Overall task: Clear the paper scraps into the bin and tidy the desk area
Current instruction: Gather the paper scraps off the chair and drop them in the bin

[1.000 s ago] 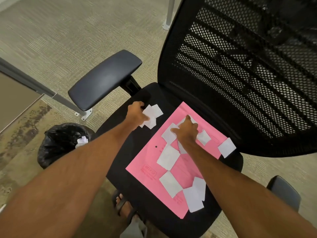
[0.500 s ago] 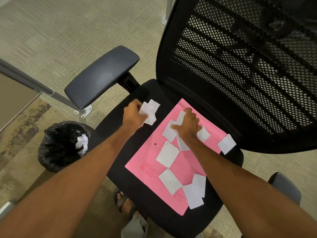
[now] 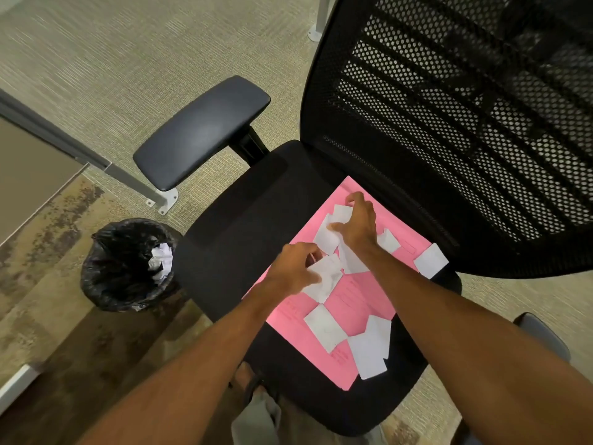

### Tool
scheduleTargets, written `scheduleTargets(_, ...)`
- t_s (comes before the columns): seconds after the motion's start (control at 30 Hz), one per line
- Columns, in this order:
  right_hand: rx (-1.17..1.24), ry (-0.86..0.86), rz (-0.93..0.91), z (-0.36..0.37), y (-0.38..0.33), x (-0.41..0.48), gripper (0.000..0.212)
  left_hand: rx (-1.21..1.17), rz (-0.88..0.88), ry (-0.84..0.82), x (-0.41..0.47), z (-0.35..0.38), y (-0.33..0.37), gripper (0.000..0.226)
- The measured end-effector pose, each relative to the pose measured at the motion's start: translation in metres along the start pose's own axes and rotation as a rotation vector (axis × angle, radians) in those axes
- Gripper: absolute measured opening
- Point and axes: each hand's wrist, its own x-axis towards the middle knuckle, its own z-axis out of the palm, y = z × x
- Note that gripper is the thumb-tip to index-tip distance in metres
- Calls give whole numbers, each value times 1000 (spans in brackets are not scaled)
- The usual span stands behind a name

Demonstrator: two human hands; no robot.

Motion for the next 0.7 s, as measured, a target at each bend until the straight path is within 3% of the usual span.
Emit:
scheduleTargets(0.17, 218, -88, 1, -18, 0, 2, 36, 125, 46, -16, -3, 16, -1, 54)
scheduleTargets(0.3, 236, -231, -64, -50, 7, 6, 24, 238, 71, 3, -4, 19, -6, 60)
scheduleTargets(0.5, -226, -317, -251, -63, 19, 7, 25, 194, 63, 45, 1, 16, -1, 55)
scheduleTargets(0.7, -525, -394, -333, -40, 22, 0, 32, 29, 38, 153, 3, 7, -7, 32)
